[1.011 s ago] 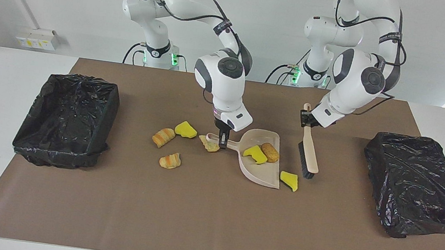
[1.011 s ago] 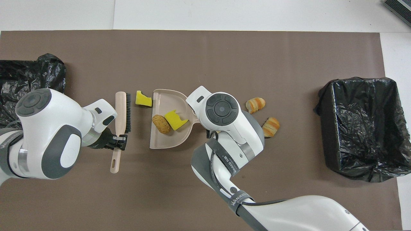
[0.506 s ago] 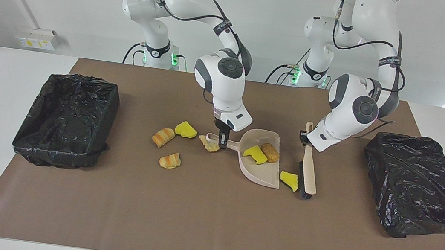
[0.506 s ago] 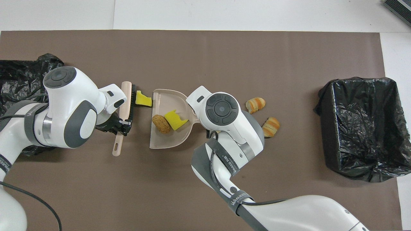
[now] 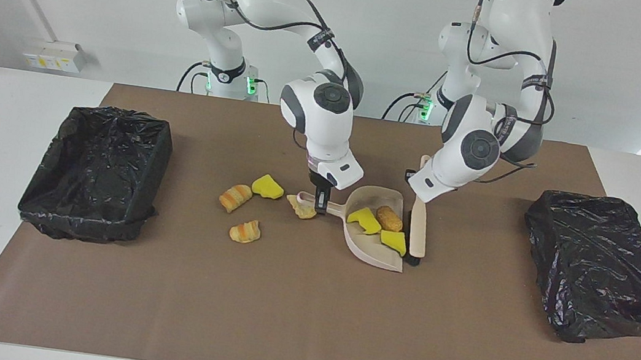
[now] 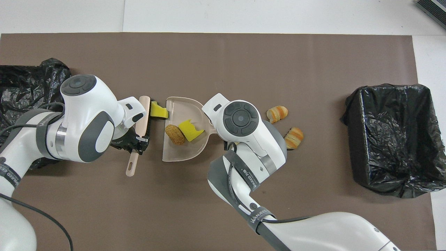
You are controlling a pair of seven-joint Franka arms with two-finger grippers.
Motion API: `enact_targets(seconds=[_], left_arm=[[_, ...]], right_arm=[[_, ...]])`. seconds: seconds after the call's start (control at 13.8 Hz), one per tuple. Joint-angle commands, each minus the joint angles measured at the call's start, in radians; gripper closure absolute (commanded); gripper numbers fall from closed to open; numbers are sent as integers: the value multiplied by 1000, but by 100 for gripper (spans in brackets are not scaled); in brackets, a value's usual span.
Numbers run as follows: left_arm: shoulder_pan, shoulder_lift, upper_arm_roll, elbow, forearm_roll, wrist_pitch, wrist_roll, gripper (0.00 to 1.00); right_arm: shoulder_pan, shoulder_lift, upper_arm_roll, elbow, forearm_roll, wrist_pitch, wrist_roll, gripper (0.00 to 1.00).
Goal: Sweep and dump trash in bin
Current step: 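Sweep more scraps into the dustpan with the brush in the left gripper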
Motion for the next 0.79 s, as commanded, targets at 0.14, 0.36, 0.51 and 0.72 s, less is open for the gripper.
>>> enact_targets(seconds=[0.14, 0.36, 0.51, 0.72], left_arm=[[-51, -68, 11, 0, -64, -32, -83, 100], [-22, -83, 22, 14, -68, -36, -57, 100], [36, -92, 23, 58, -63, -62, -8, 100], [120, -121, 23, 101, -54, -107, 62, 100]], right_arm=[[-25, 15, 6, -6, 21, 34, 35, 100], [-48, 1, 6, -2, 20, 33, 21, 100], [-48, 2, 6, -2, 20, 36, 26, 100], [-51, 2, 6, -2, 21, 31, 24, 100]])
